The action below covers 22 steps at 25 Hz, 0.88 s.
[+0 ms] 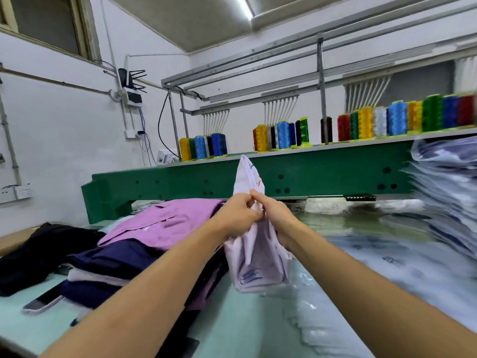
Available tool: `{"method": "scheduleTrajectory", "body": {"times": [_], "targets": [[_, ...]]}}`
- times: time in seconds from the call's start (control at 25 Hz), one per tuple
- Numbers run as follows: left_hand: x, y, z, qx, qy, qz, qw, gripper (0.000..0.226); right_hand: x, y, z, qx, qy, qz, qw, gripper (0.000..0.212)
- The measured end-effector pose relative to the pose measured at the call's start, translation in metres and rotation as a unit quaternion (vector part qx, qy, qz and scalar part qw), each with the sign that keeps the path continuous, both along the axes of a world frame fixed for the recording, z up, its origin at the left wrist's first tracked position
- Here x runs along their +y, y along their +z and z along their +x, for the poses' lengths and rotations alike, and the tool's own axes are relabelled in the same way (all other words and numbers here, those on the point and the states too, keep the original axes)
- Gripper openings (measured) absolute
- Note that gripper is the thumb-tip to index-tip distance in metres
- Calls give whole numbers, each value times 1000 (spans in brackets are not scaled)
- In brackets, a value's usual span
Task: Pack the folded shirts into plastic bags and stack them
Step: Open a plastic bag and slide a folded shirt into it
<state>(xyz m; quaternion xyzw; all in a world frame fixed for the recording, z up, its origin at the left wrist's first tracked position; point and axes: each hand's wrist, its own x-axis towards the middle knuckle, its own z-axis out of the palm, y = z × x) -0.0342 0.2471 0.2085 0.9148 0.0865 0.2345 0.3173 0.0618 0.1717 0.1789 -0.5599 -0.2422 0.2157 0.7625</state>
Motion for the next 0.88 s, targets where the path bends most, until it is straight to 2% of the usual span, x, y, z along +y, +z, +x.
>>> {"method": "scheduleTrajectory", "body": {"times": [0.12, 0.2, 0.28, 0.4, 0.44, 0.48, 0.56, 0.6, 0.76, 0.88], "targets": [[-50, -13, 26, 48, -105, -107, 988, 10, -46, -18, 27, 76, -85, 29, 993, 22], [-69, -22, 38, 77, -192, -207, 956, 13, -77, -27, 41, 100, -125, 27, 987, 16], [-77, -32, 52, 45, -197, -223, 954, 22, -113, -35, 59, 84, -169, 8, 982, 10], [-81, -70, 73, -23, -138, -122, 983, 18, -169, -41, 81, -17, -201, -69, 977, 8], [-78, -87, 78, -3, -120, -63, 991, 14, -185, -42, 87, -57, -195, -110, 973, 5], [-74, -105, 81, 52, -112, 3, 992, 12, -198, -44, 91, -96, -190, -149, 966, 6], [-66, -138, 84, 206, -116, 103, 966, 33, -223, -45, 100, -163, -196, -208, 944, 19], [-62, -151, 85, 252, -117, 144, 950, 38, -232, -45, 104, -193, -199, -228, 933, 24], [-54, -167, 90, 222, -67, 276, 933, 28, -248, -50, 116, -294, -187, -319, 881, 25], [-50, -164, 98, 235, 13, 406, 883, 26, -251, -54, 122, -341, -153, -360, 855, 17]]}}
